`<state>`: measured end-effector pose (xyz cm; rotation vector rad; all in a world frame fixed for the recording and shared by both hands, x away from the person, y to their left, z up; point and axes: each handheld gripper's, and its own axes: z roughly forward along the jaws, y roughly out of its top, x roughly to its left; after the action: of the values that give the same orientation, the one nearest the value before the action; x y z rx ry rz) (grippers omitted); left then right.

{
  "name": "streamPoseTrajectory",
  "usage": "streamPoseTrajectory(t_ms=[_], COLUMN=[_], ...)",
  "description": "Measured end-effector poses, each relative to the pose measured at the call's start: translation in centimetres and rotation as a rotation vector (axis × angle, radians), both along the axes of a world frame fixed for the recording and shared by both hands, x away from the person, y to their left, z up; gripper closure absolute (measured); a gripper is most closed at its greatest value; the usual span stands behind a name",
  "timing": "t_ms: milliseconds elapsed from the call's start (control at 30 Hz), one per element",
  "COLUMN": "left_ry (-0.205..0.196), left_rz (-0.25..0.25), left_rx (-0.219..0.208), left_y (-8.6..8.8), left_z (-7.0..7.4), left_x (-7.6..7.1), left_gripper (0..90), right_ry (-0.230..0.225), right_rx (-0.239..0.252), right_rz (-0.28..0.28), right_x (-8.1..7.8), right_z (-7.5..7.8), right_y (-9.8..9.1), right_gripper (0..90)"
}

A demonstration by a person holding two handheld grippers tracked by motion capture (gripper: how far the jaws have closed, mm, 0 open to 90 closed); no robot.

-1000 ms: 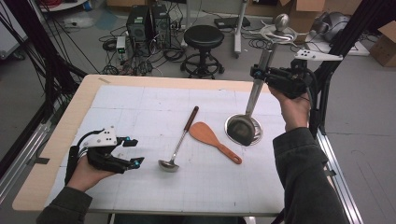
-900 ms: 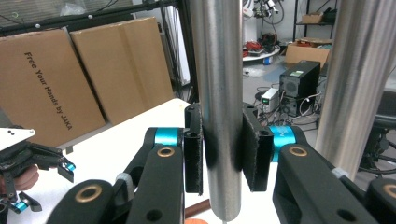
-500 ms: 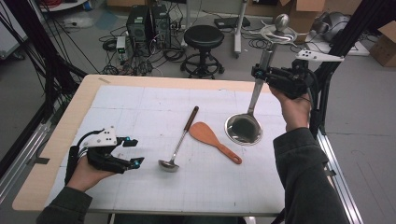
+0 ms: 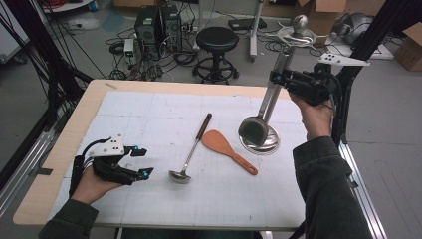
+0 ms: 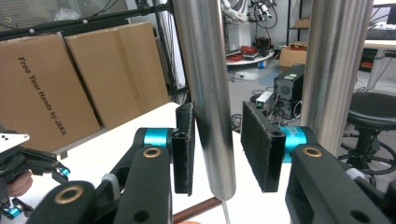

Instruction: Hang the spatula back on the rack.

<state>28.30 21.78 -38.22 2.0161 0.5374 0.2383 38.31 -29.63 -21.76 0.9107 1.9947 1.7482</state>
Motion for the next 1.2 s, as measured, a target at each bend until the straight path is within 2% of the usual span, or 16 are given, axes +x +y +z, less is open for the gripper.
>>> streamPoseTrajectory(t_ms=[367, 633, 867, 1100, 1200], left_ry=[-0.002, 0.001, 0.004, 0.008, 0.009], left_rz=[0.001, 0.006, 0.009, 0.018, 0.02], left_rx=[-0.001, 0.0, 0.002, 0.001, -0.003], left_y=[0.0, 0.1, 0.2, 0.3, 0.4], left_z=[0.0, 0.0, 0.0, -0.1, -0.1], left_x=[0.0, 0.0, 0.1, 0.1, 0.2], left_gripper=[31.1, 30.8, 30.1, 29.1, 28.3], right_ry=[-0.008, -0.017, -0.028, -0.038, -0.043], right_rx=[-0.003, -0.006, -0.01, -0.042, -0.033], right_rz=[-0.002, -0.003, 0.003, 0.025, 0.02], right_x=[-0.6, -1.3, -1.9, -2.4, -2.5], right_z=[0.3, 0.5, 0.9, 1.3, 1.5], right_y=[-0.3, -0.9, -1.6, -2.0, -2.0], right_gripper=[55.9, 55.1, 62.7, 73.5, 77.0])
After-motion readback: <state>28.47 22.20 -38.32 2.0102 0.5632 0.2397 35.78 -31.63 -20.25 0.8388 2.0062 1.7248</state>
